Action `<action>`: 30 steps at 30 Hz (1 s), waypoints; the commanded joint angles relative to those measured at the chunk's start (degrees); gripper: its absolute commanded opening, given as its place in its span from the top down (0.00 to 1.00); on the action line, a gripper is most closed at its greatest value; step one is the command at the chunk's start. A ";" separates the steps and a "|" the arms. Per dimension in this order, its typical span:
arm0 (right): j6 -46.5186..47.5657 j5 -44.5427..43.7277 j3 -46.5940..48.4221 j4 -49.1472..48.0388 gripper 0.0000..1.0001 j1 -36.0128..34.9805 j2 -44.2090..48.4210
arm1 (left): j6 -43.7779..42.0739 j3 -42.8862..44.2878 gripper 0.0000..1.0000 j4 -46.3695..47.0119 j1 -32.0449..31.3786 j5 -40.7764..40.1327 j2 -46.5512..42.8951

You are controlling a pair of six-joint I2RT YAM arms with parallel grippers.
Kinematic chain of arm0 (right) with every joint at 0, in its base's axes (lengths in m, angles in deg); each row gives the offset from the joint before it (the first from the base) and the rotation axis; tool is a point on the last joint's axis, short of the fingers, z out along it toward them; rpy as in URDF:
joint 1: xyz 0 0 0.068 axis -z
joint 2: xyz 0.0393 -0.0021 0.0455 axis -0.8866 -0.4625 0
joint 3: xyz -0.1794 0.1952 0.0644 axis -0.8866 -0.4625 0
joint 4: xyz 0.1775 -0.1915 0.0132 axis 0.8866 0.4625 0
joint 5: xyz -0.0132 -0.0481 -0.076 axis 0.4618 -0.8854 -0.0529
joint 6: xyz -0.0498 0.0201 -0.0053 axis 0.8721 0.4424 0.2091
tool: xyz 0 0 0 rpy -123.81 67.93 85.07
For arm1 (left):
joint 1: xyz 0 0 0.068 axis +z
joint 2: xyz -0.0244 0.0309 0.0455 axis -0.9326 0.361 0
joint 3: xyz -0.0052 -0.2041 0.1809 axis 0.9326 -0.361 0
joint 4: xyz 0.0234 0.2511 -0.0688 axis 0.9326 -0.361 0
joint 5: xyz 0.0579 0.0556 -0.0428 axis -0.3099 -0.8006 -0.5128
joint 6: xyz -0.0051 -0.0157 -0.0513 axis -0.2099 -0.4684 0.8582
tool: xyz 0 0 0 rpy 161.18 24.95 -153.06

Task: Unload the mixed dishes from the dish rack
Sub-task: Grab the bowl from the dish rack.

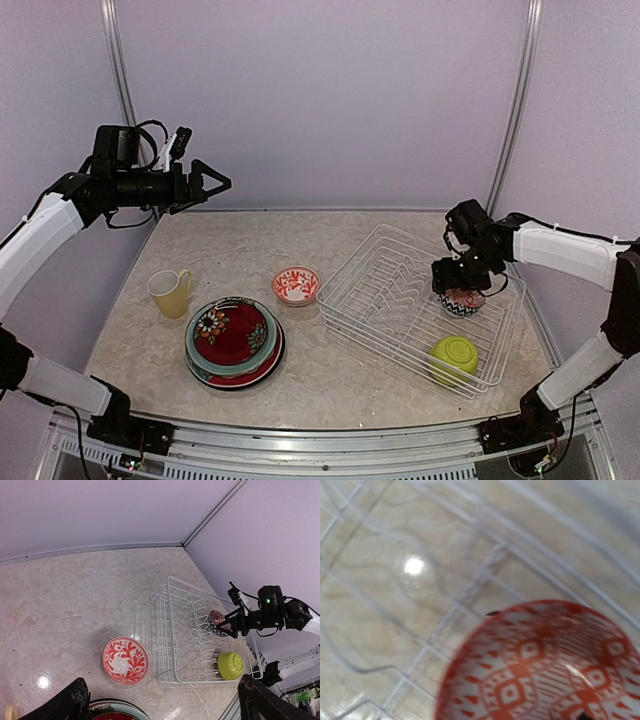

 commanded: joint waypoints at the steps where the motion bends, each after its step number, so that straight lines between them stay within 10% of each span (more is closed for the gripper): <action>1: 2.57 2.15 1.79 0.04 0.24 -2.01 -2.10 | -0.11 0.97 0.01 -0.39 -0.37 0.17 -0.11; 30: -0.54 -5.89 -3.62 -1.55 0.99 -5.26 -3.00 | 0.23 1.15 0.01 -0.45 -0.47 0.84 0.60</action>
